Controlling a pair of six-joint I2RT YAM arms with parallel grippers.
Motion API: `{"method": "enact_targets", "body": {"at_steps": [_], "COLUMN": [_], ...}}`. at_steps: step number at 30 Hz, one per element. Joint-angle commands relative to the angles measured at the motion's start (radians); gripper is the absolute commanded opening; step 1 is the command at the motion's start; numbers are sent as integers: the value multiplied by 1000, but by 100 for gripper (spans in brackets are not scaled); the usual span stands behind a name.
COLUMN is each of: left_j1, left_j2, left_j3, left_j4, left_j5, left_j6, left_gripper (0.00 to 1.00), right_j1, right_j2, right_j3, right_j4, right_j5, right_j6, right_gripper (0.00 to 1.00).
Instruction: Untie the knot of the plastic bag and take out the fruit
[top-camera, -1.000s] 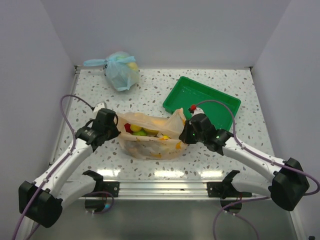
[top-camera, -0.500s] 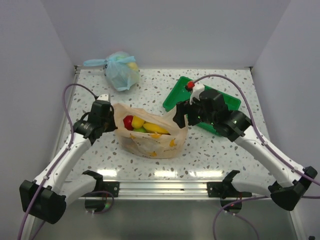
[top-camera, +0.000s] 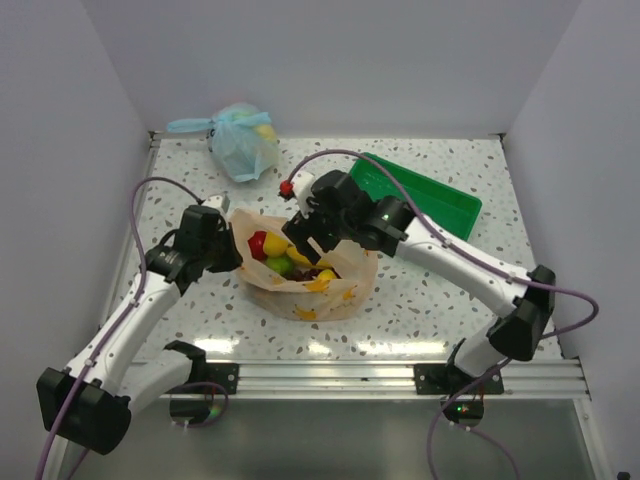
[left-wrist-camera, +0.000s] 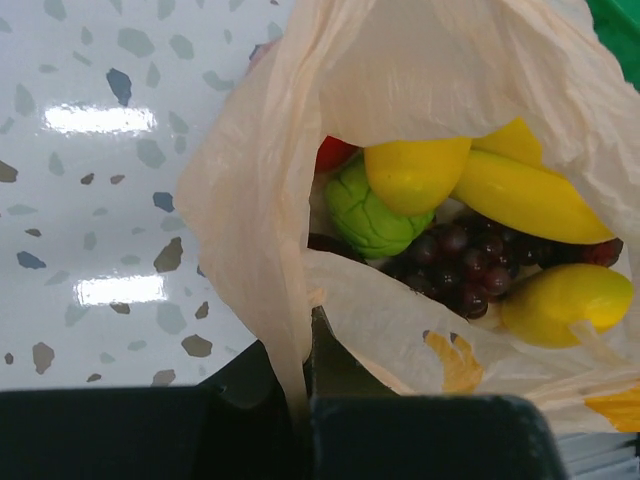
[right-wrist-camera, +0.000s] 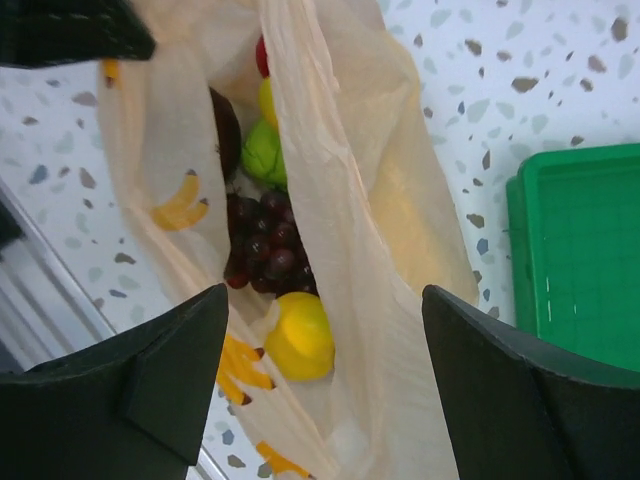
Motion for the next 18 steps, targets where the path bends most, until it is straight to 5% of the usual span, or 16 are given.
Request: {"method": "enact_targets", "body": {"at_steps": [1,5,9,18], "left_j1": [7,7,7,7], "left_j2": [-14,-50,-103,-179], "left_j3": [-28,-72,-120,-169], "left_j4": [-10,-25,-62,-105], "left_j5": [105,163,203,206], "left_j6": [-26,-38,-48,-43], "left_gripper": [0,0,0,0], "right_j1": [-2,-25,-175,-263], "right_j2": [80,209,317,407], "right_j3": [-42,-50,5,188], "right_j4": [54,105,172,130], "right_j5": [56,150,109,-20], "right_j6": [-67,-64,44,198], "right_gripper": [82,80,66,72]}}
